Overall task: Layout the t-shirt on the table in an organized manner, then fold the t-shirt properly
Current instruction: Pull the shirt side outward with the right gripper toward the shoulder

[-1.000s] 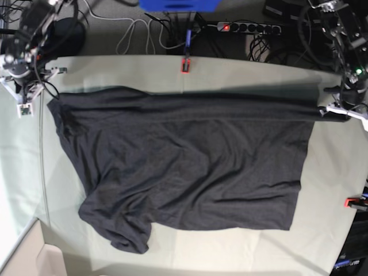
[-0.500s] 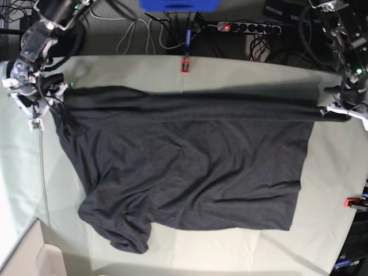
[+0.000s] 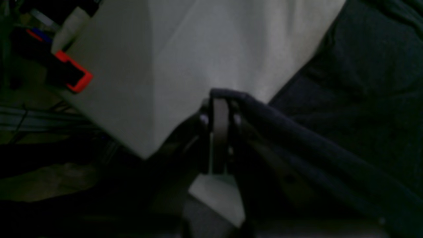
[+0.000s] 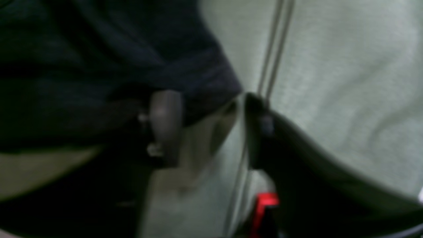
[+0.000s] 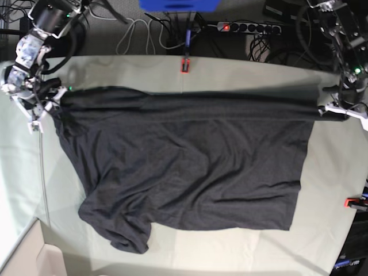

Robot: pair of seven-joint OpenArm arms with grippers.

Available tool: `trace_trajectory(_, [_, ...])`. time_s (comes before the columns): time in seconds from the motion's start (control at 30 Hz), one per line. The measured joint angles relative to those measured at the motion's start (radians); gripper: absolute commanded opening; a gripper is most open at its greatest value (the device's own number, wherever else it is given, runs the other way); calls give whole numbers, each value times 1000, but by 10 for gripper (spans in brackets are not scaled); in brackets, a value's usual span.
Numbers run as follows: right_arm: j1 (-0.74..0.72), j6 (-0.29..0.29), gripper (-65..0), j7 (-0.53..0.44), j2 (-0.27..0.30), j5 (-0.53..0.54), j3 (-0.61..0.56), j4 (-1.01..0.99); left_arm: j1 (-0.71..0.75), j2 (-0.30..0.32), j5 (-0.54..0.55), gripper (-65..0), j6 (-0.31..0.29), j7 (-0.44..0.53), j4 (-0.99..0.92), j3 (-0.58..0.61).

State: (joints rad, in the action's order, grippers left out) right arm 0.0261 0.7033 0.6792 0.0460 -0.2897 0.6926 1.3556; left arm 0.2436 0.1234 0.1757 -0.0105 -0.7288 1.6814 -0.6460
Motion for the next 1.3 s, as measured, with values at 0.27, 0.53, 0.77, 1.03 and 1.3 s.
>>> trace_trajectory(0.27, [55,3,-650,19,-43,-21,21,99,0,0,2,-647,0,1,0,0])
trace_trajectory(0.53, [196,-1,-650,10,-149,-20,117,416,3,0,2,-647,0,0,1,-1])
trace_trajectory(0.77, [397,1,-650,31,-211,-28,87,558,4,2,1,-647,0,0,2,0])
trace_trajectory(1.03, [549,0,-650,58,-208,-22,-32,579,0,1,1,-647,0,0,2,5])
trace_trajectory(1.3, [621,-1,-650,54,-201,-25,-180,580,0,1,1,-647,0,0,2,5])
